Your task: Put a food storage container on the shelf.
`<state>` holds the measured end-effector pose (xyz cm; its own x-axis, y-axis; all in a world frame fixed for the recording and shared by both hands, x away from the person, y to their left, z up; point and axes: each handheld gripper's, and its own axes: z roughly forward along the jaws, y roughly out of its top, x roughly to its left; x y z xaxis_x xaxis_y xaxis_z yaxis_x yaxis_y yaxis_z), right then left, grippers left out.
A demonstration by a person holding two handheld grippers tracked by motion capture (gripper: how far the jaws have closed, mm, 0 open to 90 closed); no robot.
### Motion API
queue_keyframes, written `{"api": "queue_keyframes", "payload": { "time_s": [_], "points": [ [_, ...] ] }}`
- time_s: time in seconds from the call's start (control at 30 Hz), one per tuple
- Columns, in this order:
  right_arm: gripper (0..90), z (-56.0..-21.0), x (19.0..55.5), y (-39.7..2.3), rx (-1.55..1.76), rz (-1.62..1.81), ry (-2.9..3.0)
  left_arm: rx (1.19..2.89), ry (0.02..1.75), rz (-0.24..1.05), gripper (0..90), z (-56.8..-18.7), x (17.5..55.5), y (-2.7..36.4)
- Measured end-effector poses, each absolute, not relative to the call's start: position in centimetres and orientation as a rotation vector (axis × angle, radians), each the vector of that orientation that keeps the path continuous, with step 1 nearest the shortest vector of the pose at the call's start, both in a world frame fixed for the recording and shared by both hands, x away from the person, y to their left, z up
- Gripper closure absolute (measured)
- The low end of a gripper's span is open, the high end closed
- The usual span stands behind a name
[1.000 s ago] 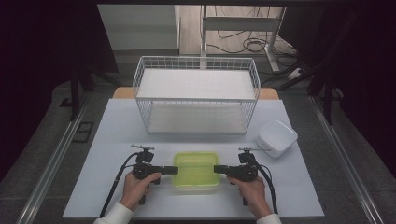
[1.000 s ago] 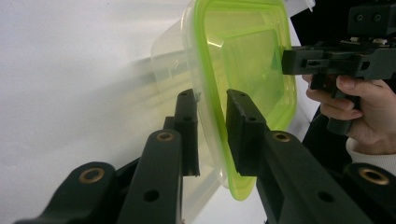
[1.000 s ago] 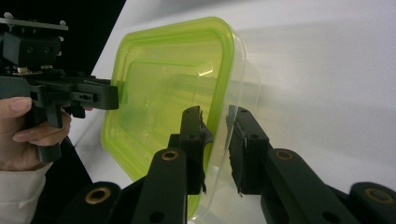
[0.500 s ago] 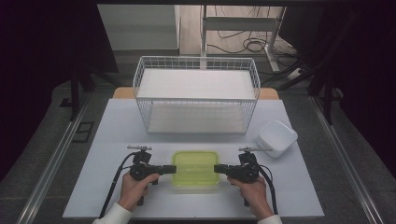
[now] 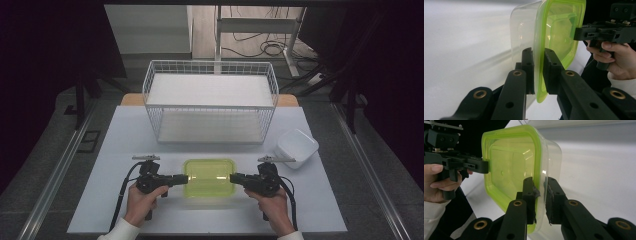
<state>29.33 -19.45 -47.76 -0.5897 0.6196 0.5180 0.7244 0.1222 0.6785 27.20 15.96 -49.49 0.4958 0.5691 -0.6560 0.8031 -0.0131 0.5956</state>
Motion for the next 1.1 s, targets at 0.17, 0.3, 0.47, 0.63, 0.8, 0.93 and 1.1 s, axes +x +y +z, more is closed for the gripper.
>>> {"api": "queue_keyframes", "payload": {
  "time_s": [0.17, 0.3, 0.47, 0.63, 0.8, 0.93, 1.1],
  "points": [
    [78.9, -47.1, 29.0, -19.4, -1.345, -1.511, -2.300, 1.693, 1.164, -0.264, 81.4, -49.1, 27.0, 15.9],
    [78.9, -46.6, 28.8, -19.5, -1.330, -1.542, -2.314, 1.693, 1.146, -0.242, 81.4, -48.6, 26.9, 15.9],
    [78.9, -46.1, 28.6, -19.5, -1.315, -1.573, -2.325, 1.687, 1.134, -0.227, 81.4, -48.1, 26.7, 15.9],
    [78.8, -45.6, 28.5, -19.6, -1.298, -1.594, -2.332, 1.687, 1.123, -0.212, 81.4, -47.6, 26.7, 15.9],
    [78.8, -45.1, 28.5, -19.6, -1.280, -1.621, -2.345, 1.689, 1.105, -0.195, 81.4, -47.0, 26.7, 15.9],
    [78.8, -44.5, 28.4, -19.7, -1.265, -1.639, -2.361, 1.687, 1.089, -0.179, 81.4, -46.4, 26.6, 15.9],
    [78.7, -43.8, 28.3, -19.7, -1.243, -1.660, -2.377, 1.688, 1.076, -0.165, 81.4, -45.9, 26.5, 15.9]
  ]
}}
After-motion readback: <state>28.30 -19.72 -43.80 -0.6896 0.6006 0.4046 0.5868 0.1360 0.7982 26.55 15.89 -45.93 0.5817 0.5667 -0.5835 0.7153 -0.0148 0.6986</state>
